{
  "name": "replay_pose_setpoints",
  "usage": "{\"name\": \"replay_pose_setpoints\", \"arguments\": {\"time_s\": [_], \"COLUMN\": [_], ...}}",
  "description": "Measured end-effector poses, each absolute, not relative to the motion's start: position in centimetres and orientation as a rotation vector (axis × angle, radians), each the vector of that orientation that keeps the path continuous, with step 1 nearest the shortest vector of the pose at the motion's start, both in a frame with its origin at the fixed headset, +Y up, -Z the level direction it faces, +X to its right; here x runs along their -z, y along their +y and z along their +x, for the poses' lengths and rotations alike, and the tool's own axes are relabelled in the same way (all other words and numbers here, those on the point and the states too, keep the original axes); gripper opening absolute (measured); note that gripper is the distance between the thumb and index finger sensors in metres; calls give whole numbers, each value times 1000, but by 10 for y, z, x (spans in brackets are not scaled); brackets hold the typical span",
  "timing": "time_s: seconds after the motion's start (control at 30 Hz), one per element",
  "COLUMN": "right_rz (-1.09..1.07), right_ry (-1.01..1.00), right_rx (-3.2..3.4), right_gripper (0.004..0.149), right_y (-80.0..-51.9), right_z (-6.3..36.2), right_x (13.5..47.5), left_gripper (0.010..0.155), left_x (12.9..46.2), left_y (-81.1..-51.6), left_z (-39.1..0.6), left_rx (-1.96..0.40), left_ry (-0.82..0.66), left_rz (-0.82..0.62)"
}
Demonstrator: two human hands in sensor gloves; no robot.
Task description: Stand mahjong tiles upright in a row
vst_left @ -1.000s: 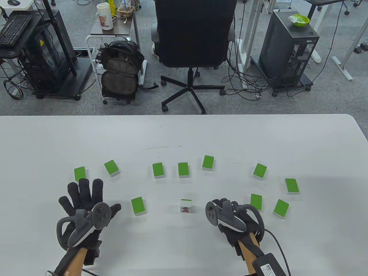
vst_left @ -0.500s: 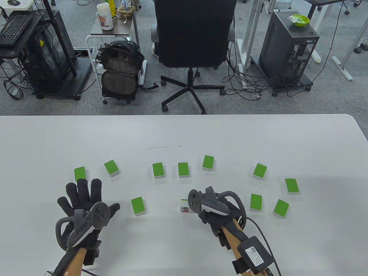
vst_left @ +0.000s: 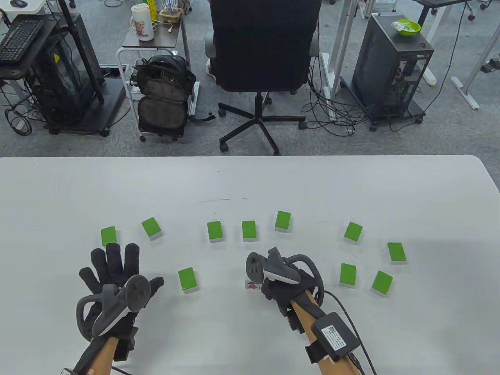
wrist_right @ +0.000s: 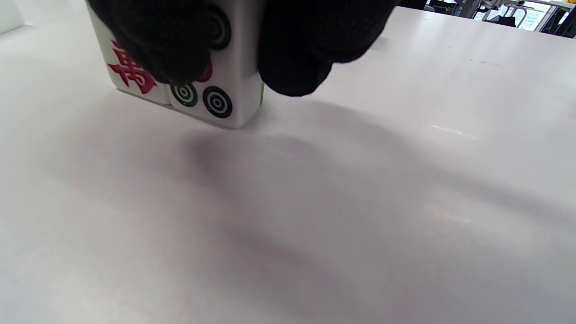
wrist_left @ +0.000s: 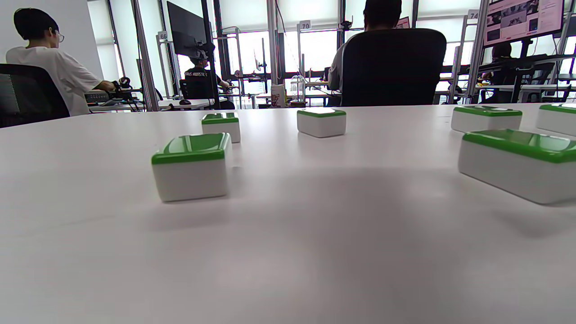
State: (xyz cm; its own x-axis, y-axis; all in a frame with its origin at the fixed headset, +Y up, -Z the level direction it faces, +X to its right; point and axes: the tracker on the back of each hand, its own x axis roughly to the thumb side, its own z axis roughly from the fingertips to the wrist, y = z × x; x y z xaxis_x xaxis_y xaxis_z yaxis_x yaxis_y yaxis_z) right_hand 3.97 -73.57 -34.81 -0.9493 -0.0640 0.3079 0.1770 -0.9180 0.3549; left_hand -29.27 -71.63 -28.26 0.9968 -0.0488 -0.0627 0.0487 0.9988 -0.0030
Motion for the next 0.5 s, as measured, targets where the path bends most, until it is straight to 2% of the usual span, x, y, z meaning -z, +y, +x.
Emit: {"name": "replay_pose_setpoints", "arguments": {"time_s": [0.23, 0.37, 0.5], "right_rz": [-496, -494, -331], "right_ry": [-653, -531, -405], "right_rx": [2986, 2992, 2932], "right_gripper": [88, 90, 85], "right_y": [-727, -714, -709], "right_z": [51, 70, 99], "right_x": [347, 338, 326], "left_gripper": [100, 100, 100], "left_x": [282, 282, 282], "left_y": [-716, -716, -716], "left_z": [-292, -292, -292], "left_rx": [53, 54, 54], "left_ry": [63, 63, 63], "left_rz": [-6, -9, -10]}}
